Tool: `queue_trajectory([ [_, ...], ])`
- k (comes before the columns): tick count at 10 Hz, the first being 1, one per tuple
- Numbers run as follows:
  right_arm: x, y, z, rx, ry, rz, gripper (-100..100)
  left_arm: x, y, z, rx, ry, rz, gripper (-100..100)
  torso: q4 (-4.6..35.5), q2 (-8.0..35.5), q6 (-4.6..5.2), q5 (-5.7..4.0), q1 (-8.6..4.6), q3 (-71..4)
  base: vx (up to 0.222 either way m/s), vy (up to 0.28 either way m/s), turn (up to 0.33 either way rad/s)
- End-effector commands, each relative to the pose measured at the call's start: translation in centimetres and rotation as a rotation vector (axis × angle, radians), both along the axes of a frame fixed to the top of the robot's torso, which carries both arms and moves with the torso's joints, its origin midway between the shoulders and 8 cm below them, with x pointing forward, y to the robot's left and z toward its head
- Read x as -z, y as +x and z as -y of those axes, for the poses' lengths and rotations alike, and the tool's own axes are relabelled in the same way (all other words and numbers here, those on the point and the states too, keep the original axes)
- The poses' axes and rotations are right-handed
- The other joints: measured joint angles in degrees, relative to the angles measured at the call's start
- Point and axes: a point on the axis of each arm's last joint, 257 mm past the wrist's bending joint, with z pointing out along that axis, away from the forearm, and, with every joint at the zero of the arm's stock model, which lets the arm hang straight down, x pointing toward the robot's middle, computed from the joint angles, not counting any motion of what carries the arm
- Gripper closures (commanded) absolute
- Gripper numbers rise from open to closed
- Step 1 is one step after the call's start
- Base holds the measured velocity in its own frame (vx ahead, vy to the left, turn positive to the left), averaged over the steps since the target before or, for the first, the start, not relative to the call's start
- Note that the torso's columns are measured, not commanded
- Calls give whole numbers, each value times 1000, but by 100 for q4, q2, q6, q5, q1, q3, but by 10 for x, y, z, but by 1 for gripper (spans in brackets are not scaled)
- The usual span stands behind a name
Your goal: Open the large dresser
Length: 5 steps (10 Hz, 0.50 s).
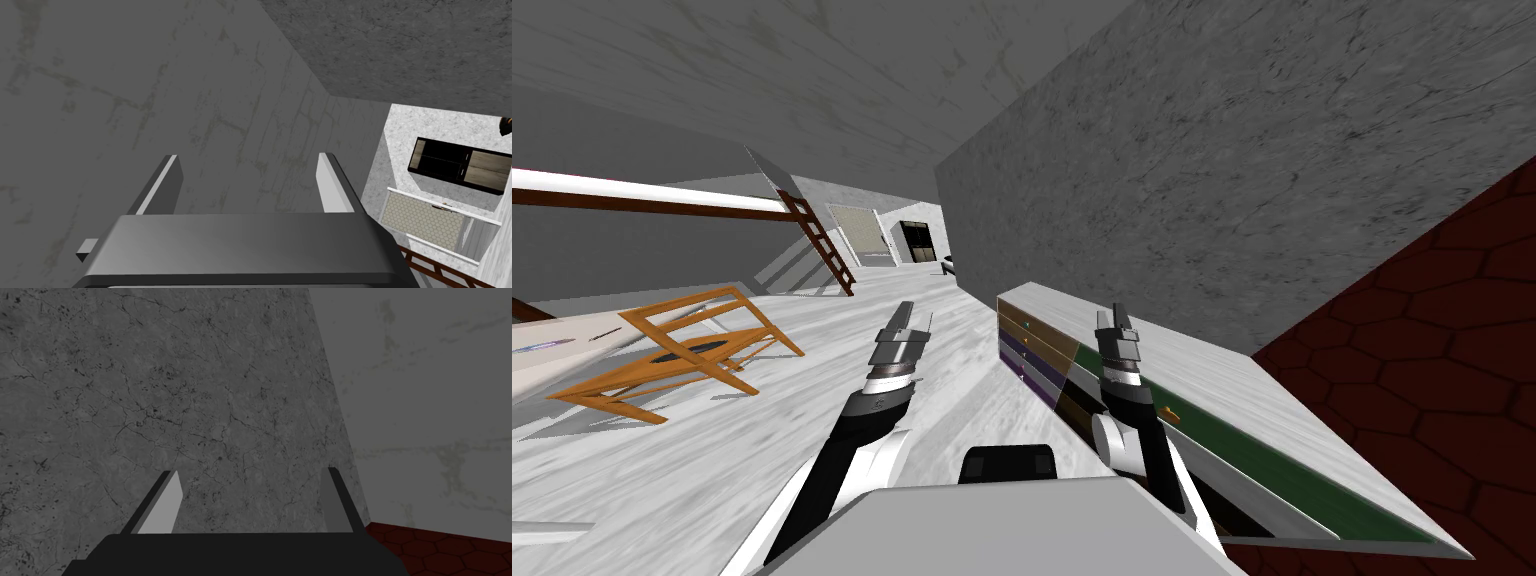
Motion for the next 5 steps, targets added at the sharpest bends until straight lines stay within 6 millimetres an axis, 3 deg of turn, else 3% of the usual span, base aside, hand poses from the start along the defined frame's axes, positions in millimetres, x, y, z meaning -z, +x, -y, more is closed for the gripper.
queue_trajectory([
  [1,0,0,0,0,0,0,0,0,0,0,0,0,0,0,235,232,0,0,0,-467,0,0,0],
  [5,0,0,0,0,0,0,0,0,0,0,0,0,0,0,1846,1845,0,0,0,-3692,0,0,0],
])
